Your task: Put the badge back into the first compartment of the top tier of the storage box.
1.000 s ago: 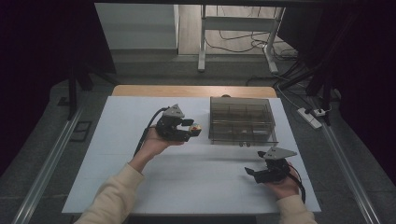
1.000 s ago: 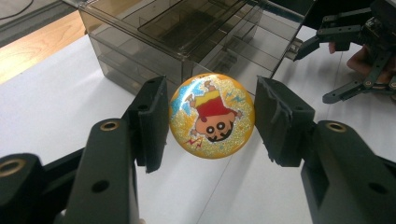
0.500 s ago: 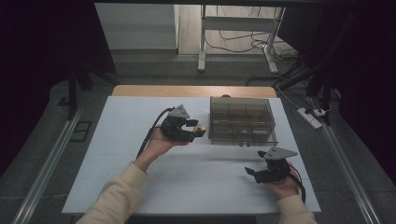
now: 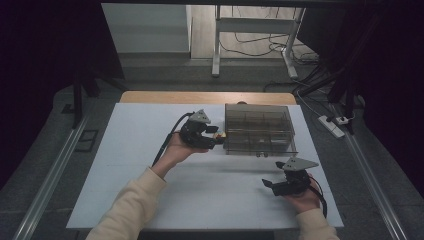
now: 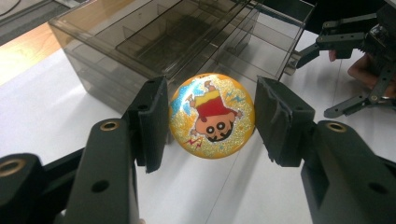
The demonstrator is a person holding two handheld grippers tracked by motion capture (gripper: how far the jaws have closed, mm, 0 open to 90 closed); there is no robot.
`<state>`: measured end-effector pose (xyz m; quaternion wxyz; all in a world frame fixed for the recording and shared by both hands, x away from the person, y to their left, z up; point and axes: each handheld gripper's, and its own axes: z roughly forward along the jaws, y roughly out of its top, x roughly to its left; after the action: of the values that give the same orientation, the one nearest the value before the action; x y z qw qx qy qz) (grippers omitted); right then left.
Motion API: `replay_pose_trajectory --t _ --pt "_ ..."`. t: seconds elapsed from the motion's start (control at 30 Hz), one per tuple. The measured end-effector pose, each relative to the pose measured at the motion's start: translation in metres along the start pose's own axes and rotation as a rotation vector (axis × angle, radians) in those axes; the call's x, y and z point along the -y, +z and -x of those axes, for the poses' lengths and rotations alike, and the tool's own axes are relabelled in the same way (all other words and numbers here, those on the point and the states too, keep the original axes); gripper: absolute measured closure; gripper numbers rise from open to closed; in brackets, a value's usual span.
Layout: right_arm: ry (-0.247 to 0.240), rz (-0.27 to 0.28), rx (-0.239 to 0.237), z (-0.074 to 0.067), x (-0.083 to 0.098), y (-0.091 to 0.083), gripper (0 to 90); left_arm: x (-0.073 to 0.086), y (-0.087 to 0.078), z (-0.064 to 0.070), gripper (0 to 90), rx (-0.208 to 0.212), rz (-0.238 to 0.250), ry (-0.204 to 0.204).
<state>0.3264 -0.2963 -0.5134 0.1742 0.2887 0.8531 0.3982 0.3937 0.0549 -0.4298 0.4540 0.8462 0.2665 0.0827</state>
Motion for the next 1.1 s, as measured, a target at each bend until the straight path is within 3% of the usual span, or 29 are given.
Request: replay_pose_trajectory --t 0.83,0.97,1.1 --pt "0.005 0.004 -0.013 0.001 0.000 0.000 14.2 -0.025 0.053 0.010 45.8 0.035 -0.037 0.002" --pt "0.006 0.003 -0.012 0.001 0.000 0.000 14.3 -0.025 0.054 0.010 36.0 0.040 -0.029 -0.004" --pt "0.007 0.003 -0.014 0.001 0.000 0.000 14.3 -0.023 0.046 0.009 31.6 0.045 -0.018 -0.013"
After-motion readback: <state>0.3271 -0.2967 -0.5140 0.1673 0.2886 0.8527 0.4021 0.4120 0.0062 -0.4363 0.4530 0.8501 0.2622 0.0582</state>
